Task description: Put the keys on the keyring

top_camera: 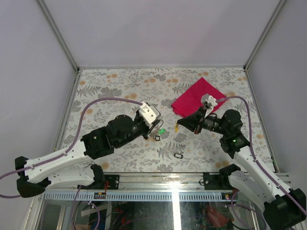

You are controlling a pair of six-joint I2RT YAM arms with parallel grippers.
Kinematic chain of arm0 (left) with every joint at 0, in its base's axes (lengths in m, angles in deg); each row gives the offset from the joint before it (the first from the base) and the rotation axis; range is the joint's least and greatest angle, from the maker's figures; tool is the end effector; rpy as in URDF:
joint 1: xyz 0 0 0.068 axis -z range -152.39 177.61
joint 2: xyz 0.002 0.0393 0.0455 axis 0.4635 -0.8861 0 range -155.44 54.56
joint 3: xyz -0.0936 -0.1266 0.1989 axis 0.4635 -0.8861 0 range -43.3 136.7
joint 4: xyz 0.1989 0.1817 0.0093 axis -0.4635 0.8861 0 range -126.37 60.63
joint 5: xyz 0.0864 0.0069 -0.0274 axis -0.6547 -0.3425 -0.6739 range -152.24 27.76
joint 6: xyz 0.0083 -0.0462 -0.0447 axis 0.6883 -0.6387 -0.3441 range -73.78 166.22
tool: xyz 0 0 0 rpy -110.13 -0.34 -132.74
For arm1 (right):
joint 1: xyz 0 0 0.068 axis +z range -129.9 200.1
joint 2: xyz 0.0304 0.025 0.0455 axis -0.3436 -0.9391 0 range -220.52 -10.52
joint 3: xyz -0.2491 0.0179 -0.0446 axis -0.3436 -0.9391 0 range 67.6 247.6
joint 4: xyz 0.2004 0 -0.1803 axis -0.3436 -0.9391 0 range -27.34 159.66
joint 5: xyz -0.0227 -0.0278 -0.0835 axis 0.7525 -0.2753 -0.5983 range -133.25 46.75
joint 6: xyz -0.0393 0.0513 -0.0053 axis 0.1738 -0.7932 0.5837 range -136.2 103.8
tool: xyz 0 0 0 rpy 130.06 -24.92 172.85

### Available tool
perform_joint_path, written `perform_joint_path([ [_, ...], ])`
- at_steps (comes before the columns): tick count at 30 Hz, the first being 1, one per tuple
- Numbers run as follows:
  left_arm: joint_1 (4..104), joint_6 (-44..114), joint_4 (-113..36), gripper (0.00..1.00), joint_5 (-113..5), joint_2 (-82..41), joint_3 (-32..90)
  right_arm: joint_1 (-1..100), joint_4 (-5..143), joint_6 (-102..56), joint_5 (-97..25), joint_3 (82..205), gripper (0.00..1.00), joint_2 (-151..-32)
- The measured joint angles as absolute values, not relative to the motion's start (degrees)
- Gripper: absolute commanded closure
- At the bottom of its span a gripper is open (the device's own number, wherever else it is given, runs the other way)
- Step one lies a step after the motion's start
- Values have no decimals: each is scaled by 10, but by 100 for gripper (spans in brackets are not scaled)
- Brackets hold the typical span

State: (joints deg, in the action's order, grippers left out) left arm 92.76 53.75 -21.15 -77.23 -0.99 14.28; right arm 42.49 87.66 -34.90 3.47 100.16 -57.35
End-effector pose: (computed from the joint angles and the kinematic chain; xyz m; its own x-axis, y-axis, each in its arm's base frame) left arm 0.1181 -0.2239 0.3557 0.0057 0.2885 -0.9575 0.7766 0.6019 0.1860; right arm 0.1911 0.1187 0.2943 -0.2422 0.1380 -0.9604 -0.9029 0.3303 0.2752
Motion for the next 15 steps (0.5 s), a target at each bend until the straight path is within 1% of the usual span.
perform_joint_path([
  [5,928,542,-214,100,-754,-10,150,425,1080,-421,61,927,100,-563],
  [9,928,545,-215,100,-745,-10,151,426,1176,-450,78,921,100,-570],
  [12,928,545,-215,100,-740,-10,152,445,1181,-429,84,931,100,-570],
  [15,928,546,-215,100,-738,-11,152,512,1117,-355,70,963,100,-565],
])
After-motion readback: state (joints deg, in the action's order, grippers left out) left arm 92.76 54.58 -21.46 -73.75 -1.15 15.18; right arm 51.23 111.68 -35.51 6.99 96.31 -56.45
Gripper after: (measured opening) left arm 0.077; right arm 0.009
